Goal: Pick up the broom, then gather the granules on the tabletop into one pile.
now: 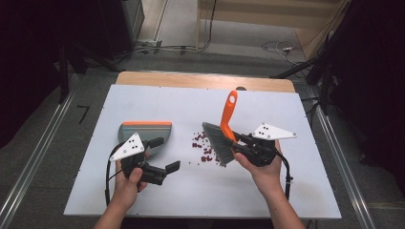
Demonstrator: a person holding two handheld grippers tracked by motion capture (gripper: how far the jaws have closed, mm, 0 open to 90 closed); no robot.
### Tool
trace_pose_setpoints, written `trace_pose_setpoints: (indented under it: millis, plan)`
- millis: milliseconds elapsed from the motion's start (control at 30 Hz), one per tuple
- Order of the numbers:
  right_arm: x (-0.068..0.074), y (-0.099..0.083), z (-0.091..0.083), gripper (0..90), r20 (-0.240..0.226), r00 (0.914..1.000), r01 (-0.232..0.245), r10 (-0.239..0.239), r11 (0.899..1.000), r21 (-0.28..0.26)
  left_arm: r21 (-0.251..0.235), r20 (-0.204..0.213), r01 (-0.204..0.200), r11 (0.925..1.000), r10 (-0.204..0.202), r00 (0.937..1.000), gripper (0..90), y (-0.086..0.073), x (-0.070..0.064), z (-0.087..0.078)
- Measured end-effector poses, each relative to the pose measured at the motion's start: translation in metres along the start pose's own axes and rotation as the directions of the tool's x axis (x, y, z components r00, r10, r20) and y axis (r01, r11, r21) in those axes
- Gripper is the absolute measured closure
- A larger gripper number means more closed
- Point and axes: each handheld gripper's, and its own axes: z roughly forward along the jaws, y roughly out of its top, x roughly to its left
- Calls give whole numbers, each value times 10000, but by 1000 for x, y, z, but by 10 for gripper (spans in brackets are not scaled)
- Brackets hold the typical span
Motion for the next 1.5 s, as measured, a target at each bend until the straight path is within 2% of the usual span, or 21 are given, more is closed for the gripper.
trace_pose_setpoints:
  millis: [33,133,233,300,700,933,1000,1033,1133,1200,1300,1433,1467,1500]
  plan:
    - [-2,0,-1,682,139,9999,-7,6,10000,43,-37,-174,-18,10000,18,9998,0,0,1,-3]
    - [-9,0,-4,682,568,9983,-169,159,9997,178,-145,-325,-99,9998,94,9994,0,0,4,-7]
    - [-14,0,-6,683,709,9973,-230,215,9995,195,-179,-433,-203,9996,195,9989,0,0,5,-10]
    - [-19,0,-9,682,970,9947,-378,351,9989,263,-166,-625,-214,9996,203,9978,0,0,7,-13]
    - [-36,-3,-13,682,1515,9865,-698,625,9966,435,-154,-1109,-344,9993,325,9933,0,0,16,-26]
    - [-41,-3,-13,682,2049,9770,-754,584,9942,762,-125,-1382,-436,9990,415,9895,0,-1,21,-32]
    - [-44,-3,-12,682,2194,9740,-781,565,9928,913,-48,-1634,-480,9988,466,9855,0,-3,23,-34]
    - [-46,-2,-10,682,2257,9729,-759,503,9914,1066,-48,-1634,-480,9988,466,9855,0,-3,23,-34]
    - [-54,2,-7,682,2562,9650,-940,562,9860,1377,53,-1776,-395,9992,398,9833,0,-6,25,-38]
    - [-59,2,-4,682,2747,9593,-1118,653,9812,1573,157,-1971,-409,9990,432,9794,0,-8,27,-42]
    - [-63,2,5,682,3183,9476,-1015,281,9710,2164,-29,-2132,-290,9996,277,9766,0,-10,31,-50]
    - [-71,3,14,682,3573,9339,-953,-113,9555,2791,88,-2220,-457,9989,465,9739,0,-9,31,-53]
    - [-71,3,14,682,3573,9339,-953,-113,9555,2791,153,-2241,-490,9987,512,9732,0,-10,31,-52]
    - [-77,4,18,682,3821,9233,-904,-380,9456,3125,245,-2265,-525,9983,566,9724,0,-10,32,-52]
